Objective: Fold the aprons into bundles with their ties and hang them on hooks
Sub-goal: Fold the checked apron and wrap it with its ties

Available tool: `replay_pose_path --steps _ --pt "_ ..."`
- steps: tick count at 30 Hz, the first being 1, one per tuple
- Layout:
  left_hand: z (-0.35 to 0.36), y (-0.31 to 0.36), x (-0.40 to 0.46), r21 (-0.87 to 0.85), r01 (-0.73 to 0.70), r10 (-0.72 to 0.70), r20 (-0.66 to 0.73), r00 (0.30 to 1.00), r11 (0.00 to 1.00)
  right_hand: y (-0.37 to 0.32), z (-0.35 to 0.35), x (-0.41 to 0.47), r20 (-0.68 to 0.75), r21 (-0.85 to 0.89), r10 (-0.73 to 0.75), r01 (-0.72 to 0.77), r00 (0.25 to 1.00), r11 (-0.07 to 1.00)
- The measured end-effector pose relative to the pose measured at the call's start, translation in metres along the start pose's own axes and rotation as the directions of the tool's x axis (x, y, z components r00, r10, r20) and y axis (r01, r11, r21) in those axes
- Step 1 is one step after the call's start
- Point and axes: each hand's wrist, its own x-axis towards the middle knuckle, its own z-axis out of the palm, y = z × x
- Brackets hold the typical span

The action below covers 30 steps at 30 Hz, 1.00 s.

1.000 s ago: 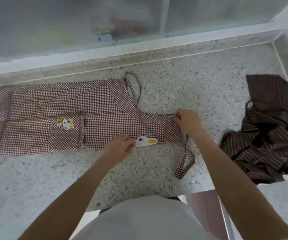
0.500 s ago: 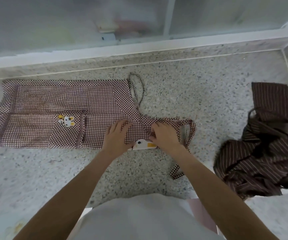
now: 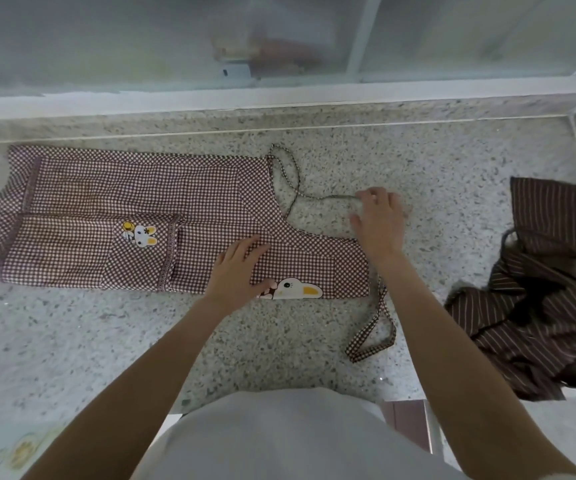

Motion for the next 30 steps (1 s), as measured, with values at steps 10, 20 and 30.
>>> replay_pose_path --steps 10,20,30 --pt "-0.024 -0.125 -0.085 -0.16 0.053 -0.114 -0.395 0.911 0.986 -0.192 0.067 -0.103 0.055 0.321 -0.638 0.592 0.768 0.739" --pt "-0.055 -0.27 -0.16 -0.154 0.254 -0.28 -0.181 0.943 0.955 -0.33 0.111 -0.128 0.181 0.123 -0.517 0.503 0.836 0.856" --pt "-0.11 -0.351 -0.171 -0.625 0.498 -0.783 -0.341 0.52 0.602 -0.356 0.117 -0.126 0.082 0.002 -0.45 0.451 0.889 0.892"
